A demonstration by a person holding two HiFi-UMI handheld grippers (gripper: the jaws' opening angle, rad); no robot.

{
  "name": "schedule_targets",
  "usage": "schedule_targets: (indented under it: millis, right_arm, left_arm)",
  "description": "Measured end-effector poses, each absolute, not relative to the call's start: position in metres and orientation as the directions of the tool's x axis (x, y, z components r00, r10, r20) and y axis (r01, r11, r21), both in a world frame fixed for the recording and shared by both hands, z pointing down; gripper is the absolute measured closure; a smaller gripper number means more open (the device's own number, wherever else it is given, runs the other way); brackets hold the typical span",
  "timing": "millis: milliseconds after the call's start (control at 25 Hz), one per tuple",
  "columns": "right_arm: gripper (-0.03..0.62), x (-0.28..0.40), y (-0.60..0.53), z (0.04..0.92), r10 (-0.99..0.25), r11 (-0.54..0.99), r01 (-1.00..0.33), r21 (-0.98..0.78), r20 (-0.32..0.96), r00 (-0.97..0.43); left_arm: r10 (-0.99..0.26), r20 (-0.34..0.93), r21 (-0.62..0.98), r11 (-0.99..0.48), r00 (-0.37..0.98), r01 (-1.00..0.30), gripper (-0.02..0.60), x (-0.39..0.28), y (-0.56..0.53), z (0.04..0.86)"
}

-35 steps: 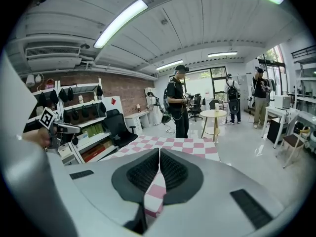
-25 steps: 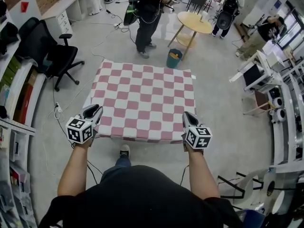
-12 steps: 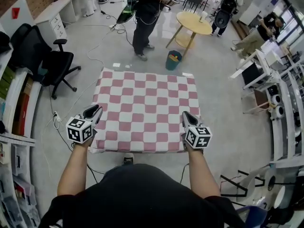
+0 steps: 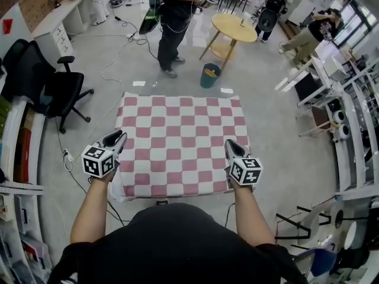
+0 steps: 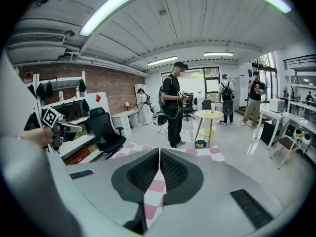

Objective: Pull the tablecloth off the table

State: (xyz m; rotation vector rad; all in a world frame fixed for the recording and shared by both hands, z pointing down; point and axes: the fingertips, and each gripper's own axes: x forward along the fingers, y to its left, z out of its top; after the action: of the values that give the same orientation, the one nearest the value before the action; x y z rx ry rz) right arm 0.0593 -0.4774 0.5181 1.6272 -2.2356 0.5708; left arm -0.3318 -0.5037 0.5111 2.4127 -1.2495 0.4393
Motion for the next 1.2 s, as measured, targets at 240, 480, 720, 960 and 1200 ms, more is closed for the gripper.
schedule_targets:
  millis: [240,480,720,960,1200]
  right_arm:
    - [0.563,0.071,-0.485,0.522,-0.827,0.254,-0.958,-0.136,0.483,-0.288]
    - [0.563,0.083,-0.496,0.533,-0.815,0.27,-0.951,-0.151,0.491,-0.309]
    - [0.563,0.099,-0.506,0.535,-0.807,0.29,-0.945,-0.148,0.492,-0.325]
    - [0.563,0.119,-0.514,0.55,-0.793,0.289,-0.947,-0.139,0.519,-0.318]
    - [0.562,0.131,-0.522,0.577,-0.771,0.293,-0.945,-0.141,0.549,-0.322]
  left_arm:
    - [-0.701,0.452,0.188,-0.529,0.551,-0.827,0.485,-0.331,-0.511,0.512]
    - [-0.716,0.465,0.18,-0.498,0.52,-0.848,0.485,-0.327,-0.516,0.514]
    - [-0.731,0.475,0.182,-0.463,0.49,-0.868,0.485,-0.32,-0.515,0.516]
    - [-0.737,0.494,0.175,-0.435,0.461,-0.883,0.485,-0.318,-0.521,0.523]
    - [-0.732,0.53,0.164,-0.408,0.429,-0.898,0.485,-0.323,-0.528,0.542]
